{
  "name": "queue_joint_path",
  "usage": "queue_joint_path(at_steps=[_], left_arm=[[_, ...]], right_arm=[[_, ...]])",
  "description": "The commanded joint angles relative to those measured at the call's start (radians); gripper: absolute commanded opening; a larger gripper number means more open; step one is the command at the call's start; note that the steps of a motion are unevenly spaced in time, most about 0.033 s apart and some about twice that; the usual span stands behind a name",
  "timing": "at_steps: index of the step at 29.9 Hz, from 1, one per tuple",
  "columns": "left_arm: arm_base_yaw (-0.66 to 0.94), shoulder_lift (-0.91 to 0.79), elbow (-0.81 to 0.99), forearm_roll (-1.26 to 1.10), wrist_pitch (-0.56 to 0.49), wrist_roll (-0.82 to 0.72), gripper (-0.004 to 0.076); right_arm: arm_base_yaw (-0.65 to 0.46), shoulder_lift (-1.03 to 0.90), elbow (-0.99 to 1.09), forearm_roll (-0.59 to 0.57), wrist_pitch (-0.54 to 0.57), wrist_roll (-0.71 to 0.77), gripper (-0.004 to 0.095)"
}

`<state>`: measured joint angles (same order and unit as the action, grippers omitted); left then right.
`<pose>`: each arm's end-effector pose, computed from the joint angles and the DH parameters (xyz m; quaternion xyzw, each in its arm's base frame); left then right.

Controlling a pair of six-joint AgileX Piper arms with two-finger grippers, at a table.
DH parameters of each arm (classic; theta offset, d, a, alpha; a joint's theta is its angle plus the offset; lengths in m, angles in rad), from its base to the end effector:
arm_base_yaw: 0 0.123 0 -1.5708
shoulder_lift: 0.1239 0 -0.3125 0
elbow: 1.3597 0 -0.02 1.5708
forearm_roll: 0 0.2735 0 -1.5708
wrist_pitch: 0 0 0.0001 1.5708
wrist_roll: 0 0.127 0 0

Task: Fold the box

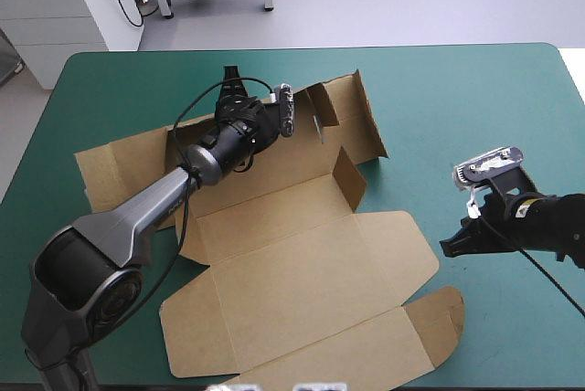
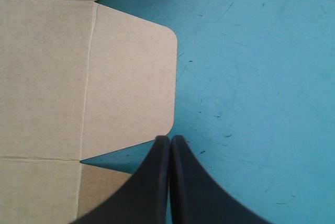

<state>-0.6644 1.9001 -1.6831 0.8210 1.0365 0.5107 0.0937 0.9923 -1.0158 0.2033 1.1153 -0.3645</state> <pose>0.4154 -0.2237 0.3061 0.6062 0.6755 0.3620 0.2126 0.1971 0.0417 0.3490 -0.2000 0.9342 0.0615 0.2888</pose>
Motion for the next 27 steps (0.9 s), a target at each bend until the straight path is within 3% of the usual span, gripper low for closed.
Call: queue_joint_path(at_steps=[1,14,18,23,27], left_arm=[[-0.041,-0.046,-0.028,0.063,-0.037,0.022,-0.0008],[-0.234,-0.194,0.081,0.121,-0.180,-0.218,-0.0008],[-0.279,-0.255,0.212,0.277,-0.222,-0.347,-0.0008],[-0.335,-0.272,0.350,0.568,-0.203,-0.571,-0.0008],[-0.364,-0.272,0.408,0.632,-0.199,-0.648,-0.0008]], right_arm=[[-0.009,-0.013,-0.026,0.009,-0.029,-0.009,-0.0021],[-0.009,-0.013,-0.026,0.009,-0.029,-0.009,-0.0021],[-0.009,-0.013,-0.026,0.009,-0.029,-0.009,-0.0021],[-0.009,-0.013,-0.026,0.009,-0.047,0.018,-0.0021],[-0.009,-0.013,-0.026,-0.001,-0.081,0.064,-0.0021]])
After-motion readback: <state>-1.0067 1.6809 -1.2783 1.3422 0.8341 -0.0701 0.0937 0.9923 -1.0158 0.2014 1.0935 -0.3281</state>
